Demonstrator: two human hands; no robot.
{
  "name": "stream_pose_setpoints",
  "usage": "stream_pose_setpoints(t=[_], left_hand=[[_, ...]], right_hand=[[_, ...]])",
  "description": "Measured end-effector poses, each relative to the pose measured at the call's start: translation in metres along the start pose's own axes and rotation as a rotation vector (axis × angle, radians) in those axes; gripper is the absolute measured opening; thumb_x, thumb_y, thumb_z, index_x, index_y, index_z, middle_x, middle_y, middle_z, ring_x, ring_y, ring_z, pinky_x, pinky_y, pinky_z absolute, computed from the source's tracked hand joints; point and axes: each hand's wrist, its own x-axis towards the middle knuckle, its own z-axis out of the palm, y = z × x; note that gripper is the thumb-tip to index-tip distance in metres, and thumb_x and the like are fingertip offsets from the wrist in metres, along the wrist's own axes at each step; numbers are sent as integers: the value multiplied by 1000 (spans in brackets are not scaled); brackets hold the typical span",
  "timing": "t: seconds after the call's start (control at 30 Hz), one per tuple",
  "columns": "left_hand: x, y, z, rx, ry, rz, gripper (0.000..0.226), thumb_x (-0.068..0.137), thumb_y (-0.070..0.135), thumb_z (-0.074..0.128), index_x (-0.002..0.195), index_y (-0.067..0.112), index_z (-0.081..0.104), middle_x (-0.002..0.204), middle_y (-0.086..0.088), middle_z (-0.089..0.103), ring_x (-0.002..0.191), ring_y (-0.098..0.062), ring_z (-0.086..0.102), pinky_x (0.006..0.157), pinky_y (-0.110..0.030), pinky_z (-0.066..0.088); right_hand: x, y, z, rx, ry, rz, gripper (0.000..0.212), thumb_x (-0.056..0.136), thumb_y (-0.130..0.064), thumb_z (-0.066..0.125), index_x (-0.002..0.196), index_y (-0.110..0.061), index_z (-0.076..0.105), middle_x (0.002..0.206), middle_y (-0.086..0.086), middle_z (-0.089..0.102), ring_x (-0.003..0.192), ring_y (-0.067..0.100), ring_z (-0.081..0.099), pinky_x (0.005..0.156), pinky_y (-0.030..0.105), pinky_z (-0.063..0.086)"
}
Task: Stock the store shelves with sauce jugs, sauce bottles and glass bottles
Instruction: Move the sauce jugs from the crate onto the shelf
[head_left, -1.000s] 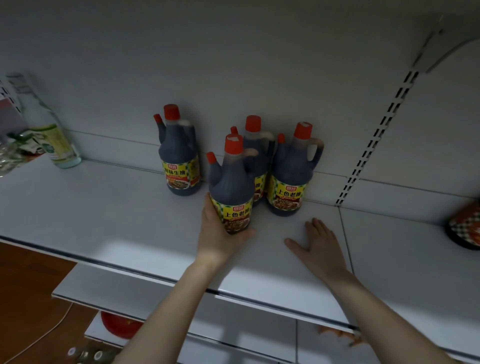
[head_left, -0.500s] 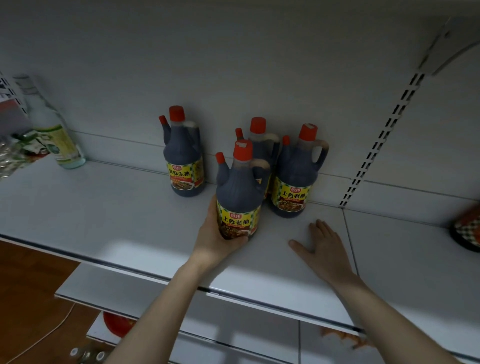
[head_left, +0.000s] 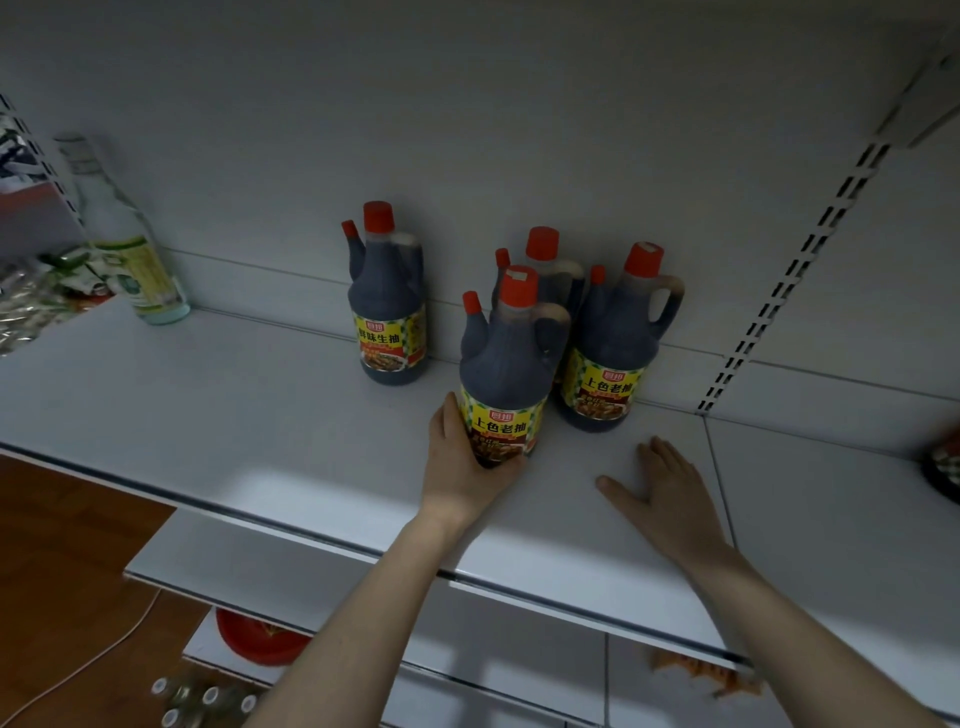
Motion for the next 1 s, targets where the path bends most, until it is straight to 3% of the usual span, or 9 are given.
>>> stream_pose_setpoints(t=[0.1, 0.23, 0.4, 0.67, 0.87, 1.0], left_hand=[[-1, 3, -3, 23, 3, -58, 111, 58, 32, 85, 145, 9, 19, 137, -8, 38, 125, -22, 40, 98, -30, 38], [-2, 2, -10, -68, -27, -78, 76, 61, 25, 84, 124, 14, 43, 115, 3, 56, 103, -14, 54, 78, -24, 42], [-4, -3, -8, -108, -32, -45, 68, 65, 24, 82, 122, 17, 45, 117, 0, 57, 103, -15, 55, 80, -27, 44], [-7, -2, -6, -95, -51, -20, 64, 72, 25, 76, 126, 22, 42, 108, 12, 52, 94, -5, 50, 76, -21, 40], [-6, -5, -4, -19, -43, -50, 70, 68, 29, 79, 127, 20, 41, 119, 3, 57, 105, -16, 56, 77, -22, 39], [-5, -6, -2, 16, -46, -55, 72, 69, 31, 78, 128, 19, 40, 121, 0, 58, 109, -21, 57, 79, -23, 41]], right_hand=[[0, 0, 1, 1, -7, 5, 91, 80, -71, 37, 143, -7, 27, 154, 11, 21, 143, 22, 15, 118, 38, 14], [1, -1, 1, -16, 6, 13, 102, 68, -77, 24, 143, -7, 29, 153, 11, 23, 143, 22, 17, 117, 36, 14], [1, -1, 1, -24, 9, 25, 114, 58, -82, 12, 143, -8, 28, 153, 10, 23, 143, 21, 17, 117, 35, 14], [1, -2, 0, -8, 10, 25, 98, 69, -73, 29, 143, -9, 28, 154, 8, 22, 143, 20, 16, 117, 35, 14], [1, -1, 0, -21, 11, 9, 91, 80, -71, 37, 143, -7, 28, 154, 10, 22, 143, 21, 16, 117, 35, 14], [-1, -3, -1, -15, 7, 5, 97, 71, -72, 28, 143, -7, 28, 154, 10, 22, 143, 22, 16, 117, 35, 14]])
